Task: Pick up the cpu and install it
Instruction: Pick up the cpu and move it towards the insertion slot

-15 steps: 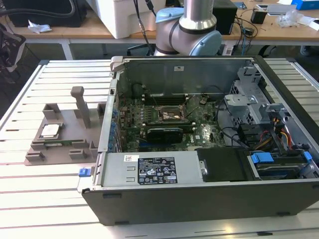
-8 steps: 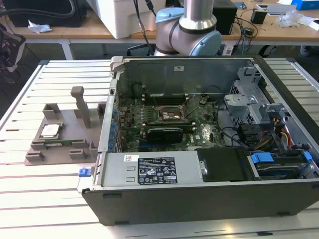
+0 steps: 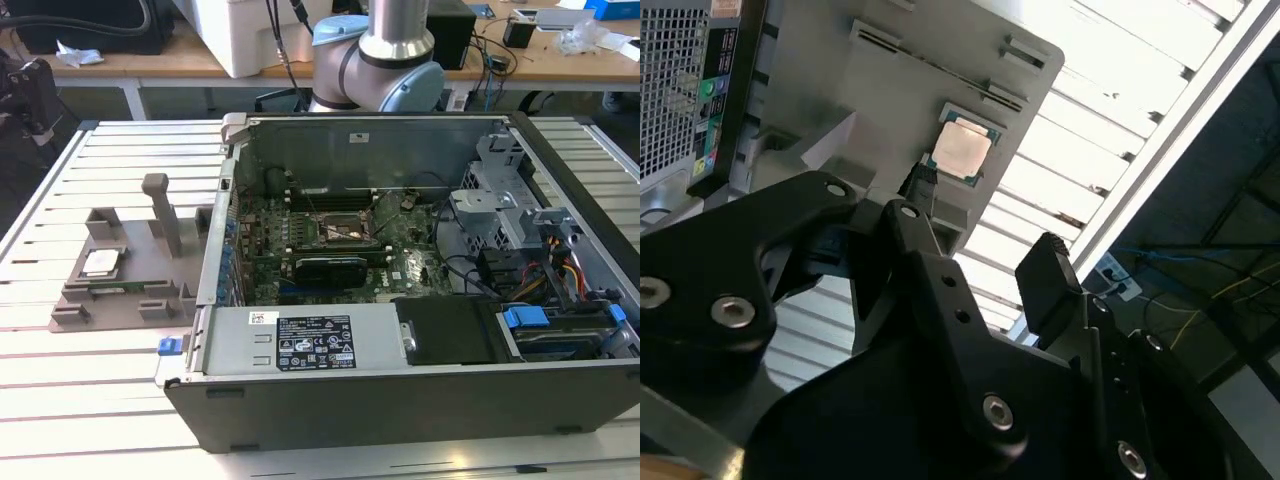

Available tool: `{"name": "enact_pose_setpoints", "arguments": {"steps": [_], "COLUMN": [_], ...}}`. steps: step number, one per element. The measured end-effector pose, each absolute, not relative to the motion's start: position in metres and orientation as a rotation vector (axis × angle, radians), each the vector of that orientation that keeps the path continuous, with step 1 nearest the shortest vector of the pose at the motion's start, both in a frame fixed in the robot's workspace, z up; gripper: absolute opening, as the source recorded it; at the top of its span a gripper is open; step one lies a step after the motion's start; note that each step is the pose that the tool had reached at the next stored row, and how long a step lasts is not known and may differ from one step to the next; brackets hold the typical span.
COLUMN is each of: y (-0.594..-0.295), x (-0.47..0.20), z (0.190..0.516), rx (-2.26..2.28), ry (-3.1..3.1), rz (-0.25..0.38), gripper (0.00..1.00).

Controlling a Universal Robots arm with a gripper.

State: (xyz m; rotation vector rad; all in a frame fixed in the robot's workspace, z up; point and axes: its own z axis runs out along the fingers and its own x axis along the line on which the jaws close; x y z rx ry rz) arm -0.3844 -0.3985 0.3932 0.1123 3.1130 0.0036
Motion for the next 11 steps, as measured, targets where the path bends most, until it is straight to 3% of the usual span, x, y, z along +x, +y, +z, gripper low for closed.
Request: {"name": "enact_pose_setpoints", "arguments": {"steps": [11], "y": [-0.3984], "x": [-0.3843], "z": [0.3883], "rx": [0.112], "ry": [3.113], "rz": [0.003], "gripper": [0.6]}}
